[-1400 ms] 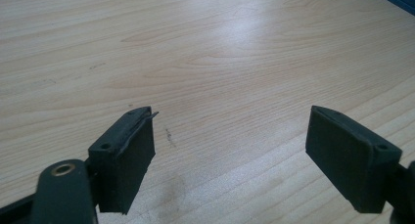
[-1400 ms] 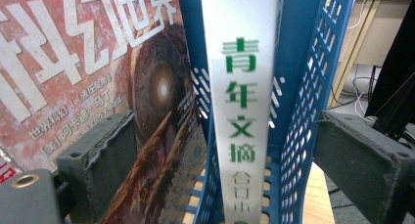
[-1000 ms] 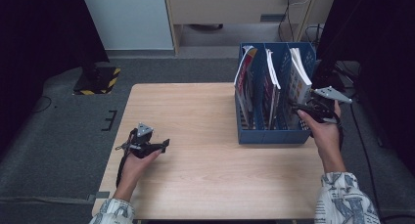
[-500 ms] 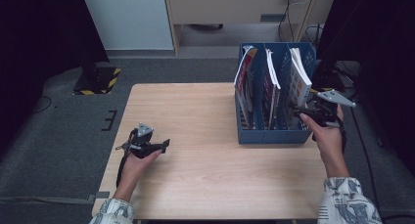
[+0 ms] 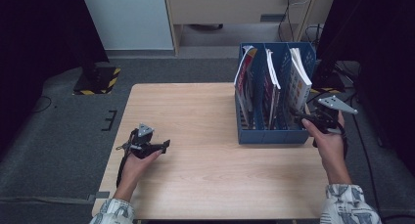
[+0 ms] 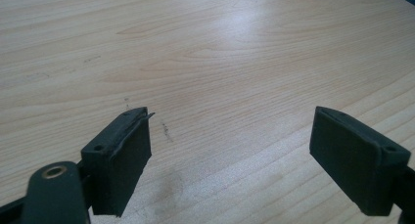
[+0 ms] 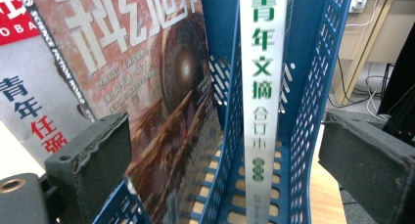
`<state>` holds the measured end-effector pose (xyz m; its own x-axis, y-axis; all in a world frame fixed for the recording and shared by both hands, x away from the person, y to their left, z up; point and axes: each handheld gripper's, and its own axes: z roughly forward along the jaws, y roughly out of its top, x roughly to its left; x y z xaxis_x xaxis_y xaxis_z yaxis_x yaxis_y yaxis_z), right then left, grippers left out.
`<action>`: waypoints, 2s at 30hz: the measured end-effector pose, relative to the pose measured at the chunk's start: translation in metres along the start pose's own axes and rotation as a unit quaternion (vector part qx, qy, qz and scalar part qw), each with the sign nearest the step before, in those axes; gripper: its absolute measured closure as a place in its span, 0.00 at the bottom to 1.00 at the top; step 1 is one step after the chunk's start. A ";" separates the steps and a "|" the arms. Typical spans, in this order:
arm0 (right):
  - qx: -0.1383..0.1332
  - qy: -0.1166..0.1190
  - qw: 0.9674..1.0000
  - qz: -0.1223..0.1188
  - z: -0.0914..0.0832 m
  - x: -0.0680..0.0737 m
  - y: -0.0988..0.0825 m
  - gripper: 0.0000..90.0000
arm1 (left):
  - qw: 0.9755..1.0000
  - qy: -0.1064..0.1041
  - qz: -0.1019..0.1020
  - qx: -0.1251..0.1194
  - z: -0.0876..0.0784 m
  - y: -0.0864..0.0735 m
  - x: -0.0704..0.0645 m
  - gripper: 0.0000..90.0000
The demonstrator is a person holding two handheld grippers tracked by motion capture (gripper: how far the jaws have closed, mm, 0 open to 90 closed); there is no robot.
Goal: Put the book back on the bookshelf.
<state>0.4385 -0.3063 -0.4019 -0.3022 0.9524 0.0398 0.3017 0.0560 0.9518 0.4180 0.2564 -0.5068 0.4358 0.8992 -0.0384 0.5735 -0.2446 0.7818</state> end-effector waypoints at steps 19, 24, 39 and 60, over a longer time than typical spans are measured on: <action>0.021 0.017 1.000 0.002 -0.012 0.018 -0.025 0.07 | 1.000 0.002 -0.002 0.006 0.002 -0.001 -0.001 0.13; 0.023 0.021 1.000 0.003 -0.012 0.025 -0.031 0.08 | 1.000 0.002 -0.001 0.006 0.002 0.000 -0.001 0.13; 0.042 0.039 0.998 -0.005 -0.010 0.040 -0.043 0.08 | 1.000 0.000 0.001 0.010 0.002 -0.001 -0.002 0.13; 0.073 0.089 0.993 -0.027 -0.008 0.079 -0.061 0.08 | 1.000 -0.002 0.005 0.015 0.004 -0.001 -0.005 0.12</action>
<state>0.3892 -0.2367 -0.4545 -0.4732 0.8791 0.0563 0.4056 0.1607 0.8998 0.4178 0.2507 -0.5098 0.4450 0.8949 -0.0334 0.5898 -0.2648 0.7629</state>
